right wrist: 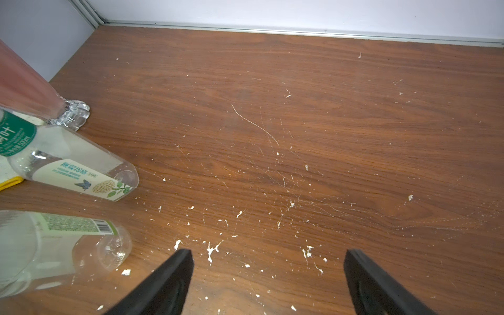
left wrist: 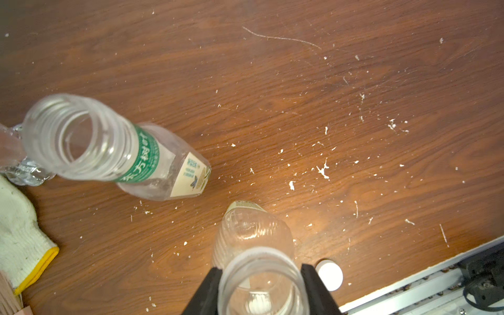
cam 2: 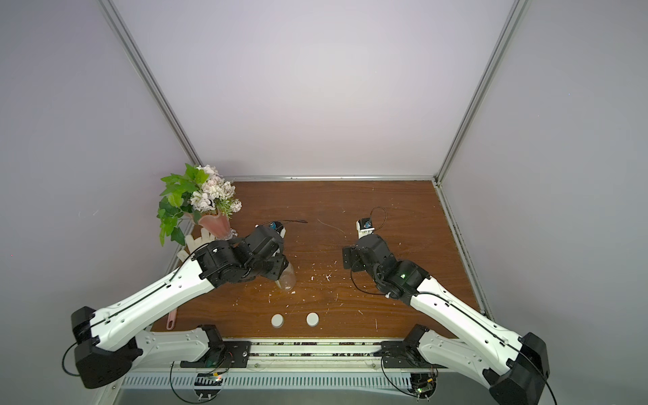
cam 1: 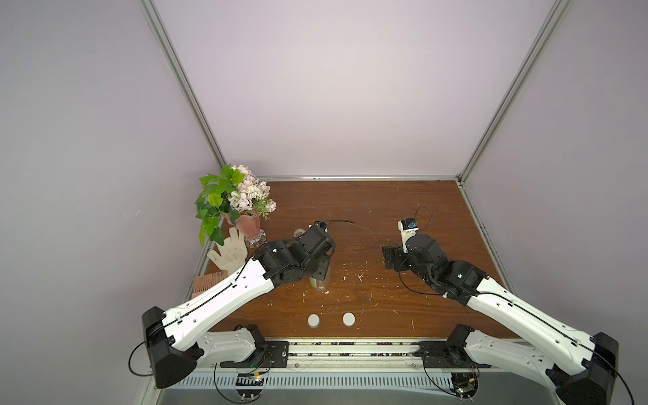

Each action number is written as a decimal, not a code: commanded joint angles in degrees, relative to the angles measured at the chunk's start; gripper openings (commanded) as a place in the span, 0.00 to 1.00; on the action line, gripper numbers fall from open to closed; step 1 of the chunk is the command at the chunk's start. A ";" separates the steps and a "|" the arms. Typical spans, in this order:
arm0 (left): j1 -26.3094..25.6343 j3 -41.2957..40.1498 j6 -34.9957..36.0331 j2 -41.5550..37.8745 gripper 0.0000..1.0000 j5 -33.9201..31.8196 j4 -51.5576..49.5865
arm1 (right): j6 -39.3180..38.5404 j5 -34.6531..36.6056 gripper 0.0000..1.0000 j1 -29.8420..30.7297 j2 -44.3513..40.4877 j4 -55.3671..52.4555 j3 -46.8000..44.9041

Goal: Screw on the bottle caps
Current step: Move the plastic bottle to the center of the board.

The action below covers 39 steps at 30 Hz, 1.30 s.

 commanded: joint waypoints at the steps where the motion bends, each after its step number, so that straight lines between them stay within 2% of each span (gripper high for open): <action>1: -0.64 4.00 1.22 3.41 0.42 -1.52 -0.08 | 0.39 1.78 0.95 0.28 -1.63 -0.89 -0.91; 6: -0.63 10.48 4.06 10.19 0.42 -0.65 2.92 | 1.15 1.78 0.94 0.24 -2.99 -1.63 -2.26; 12: -0.63 14.67 5.80 17.68 0.42 1.84 6.86 | 1.83 1.74 0.95 0.24 -5.11 -2.51 -3.59; 20: -0.63 18.59 7.01 23.32 0.43 4.06 9.96 | 2.10 1.43 0.95 0.24 -5.85 -3.00 -4.88; 26: -0.63 17.54 7.46 24.04 0.44 3.69 11.53 | 2.19 1.19 0.95 0.24 -5.67 -2.91 -5.38; 31: -0.63 16.61 7.68 24.46 0.49 3.56 12.23 | 2.23 0.82 0.94 0.25 -5.31 -2.82 -5.35; 39: -0.63 16.03 7.40 24.27 0.63 2.38 12.42 | 2.34 0.65 0.94 0.32 -5.48 -2.91 -5.31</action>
